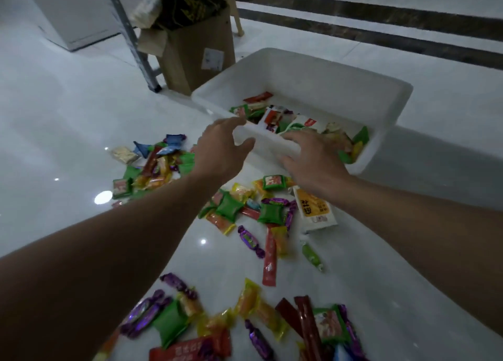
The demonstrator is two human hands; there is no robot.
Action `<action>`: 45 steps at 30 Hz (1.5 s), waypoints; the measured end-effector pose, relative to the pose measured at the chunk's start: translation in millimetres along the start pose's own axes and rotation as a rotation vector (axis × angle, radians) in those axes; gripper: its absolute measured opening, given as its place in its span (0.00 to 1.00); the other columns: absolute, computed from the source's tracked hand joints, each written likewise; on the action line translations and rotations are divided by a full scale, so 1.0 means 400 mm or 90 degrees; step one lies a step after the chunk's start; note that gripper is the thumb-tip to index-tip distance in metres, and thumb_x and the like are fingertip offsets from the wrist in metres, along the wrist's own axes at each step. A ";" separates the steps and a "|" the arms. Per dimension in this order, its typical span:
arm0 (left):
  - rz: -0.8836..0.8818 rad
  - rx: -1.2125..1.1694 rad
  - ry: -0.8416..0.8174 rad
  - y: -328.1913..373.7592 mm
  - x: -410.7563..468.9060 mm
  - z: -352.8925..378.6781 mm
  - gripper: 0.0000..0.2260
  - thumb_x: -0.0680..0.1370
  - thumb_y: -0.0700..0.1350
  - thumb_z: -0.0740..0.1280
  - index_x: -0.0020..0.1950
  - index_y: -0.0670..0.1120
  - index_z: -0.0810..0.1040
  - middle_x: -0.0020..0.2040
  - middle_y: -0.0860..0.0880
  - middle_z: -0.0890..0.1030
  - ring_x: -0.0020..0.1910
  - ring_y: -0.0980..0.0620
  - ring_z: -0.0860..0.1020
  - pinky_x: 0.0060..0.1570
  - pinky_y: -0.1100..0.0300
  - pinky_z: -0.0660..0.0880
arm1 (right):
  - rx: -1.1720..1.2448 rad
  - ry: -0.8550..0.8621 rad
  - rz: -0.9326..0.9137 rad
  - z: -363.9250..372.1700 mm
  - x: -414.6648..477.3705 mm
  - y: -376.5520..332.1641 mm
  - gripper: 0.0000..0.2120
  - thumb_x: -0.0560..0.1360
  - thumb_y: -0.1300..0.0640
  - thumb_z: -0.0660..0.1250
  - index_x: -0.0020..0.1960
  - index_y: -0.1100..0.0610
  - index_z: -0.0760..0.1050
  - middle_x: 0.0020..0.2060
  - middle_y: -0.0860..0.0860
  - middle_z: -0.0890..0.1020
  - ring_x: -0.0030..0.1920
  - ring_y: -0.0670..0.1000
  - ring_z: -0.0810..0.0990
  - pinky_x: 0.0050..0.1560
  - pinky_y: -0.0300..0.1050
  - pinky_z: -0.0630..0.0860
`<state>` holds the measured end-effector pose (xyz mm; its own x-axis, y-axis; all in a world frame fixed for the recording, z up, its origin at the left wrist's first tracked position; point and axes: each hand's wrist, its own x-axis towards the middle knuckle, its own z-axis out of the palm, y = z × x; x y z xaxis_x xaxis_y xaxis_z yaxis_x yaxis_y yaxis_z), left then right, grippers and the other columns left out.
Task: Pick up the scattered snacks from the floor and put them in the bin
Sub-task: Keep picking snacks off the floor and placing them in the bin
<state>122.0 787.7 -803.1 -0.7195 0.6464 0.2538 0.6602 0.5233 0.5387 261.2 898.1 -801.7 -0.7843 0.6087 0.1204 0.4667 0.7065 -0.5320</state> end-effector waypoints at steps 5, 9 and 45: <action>-0.087 0.071 0.032 -0.137 -0.153 -0.146 0.20 0.73 0.53 0.70 0.65 0.50 0.76 0.62 0.48 0.79 0.58 0.48 0.77 0.57 0.56 0.73 | 0.018 -0.121 -0.116 0.112 -0.064 -0.165 0.26 0.77 0.46 0.66 0.72 0.53 0.67 0.70 0.51 0.69 0.68 0.53 0.68 0.67 0.48 0.66; -0.214 0.084 0.051 -0.254 -0.294 -0.228 0.22 0.73 0.53 0.71 0.66 0.51 0.75 0.63 0.47 0.77 0.59 0.45 0.77 0.59 0.52 0.73 | 0.030 -0.206 -0.173 0.246 -0.146 -0.293 0.27 0.76 0.45 0.66 0.72 0.52 0.67 0.70 0.51 0.69 0.69 0.53 0.67 0.68 0.48 0.66; -0.546 0.000 -0.107 -0.660 -0.866 -0.280 0.24 0.72 0.42 0.72 0.67 0.55 0.71 0.55 0.44 0.76 0.53 0.44 0.77 0.53 0.49 0.77 | -0.232 -0.497 -0.467 0.672 -0.399 -0.520 0.18 0.75 0.62 0.66 0.64 0.52 0.74 0.61 0.53 0.74 0.58 0.55 0.75 0.56 0.51 0.76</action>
<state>172.8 363.5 -943.4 -0.9271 0.1030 -0.3603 -0.0942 0.8666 0.4901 179.2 556.9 -935.4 -0.8990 -0.2979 -0.3211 -0.2203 0.9412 -0.2562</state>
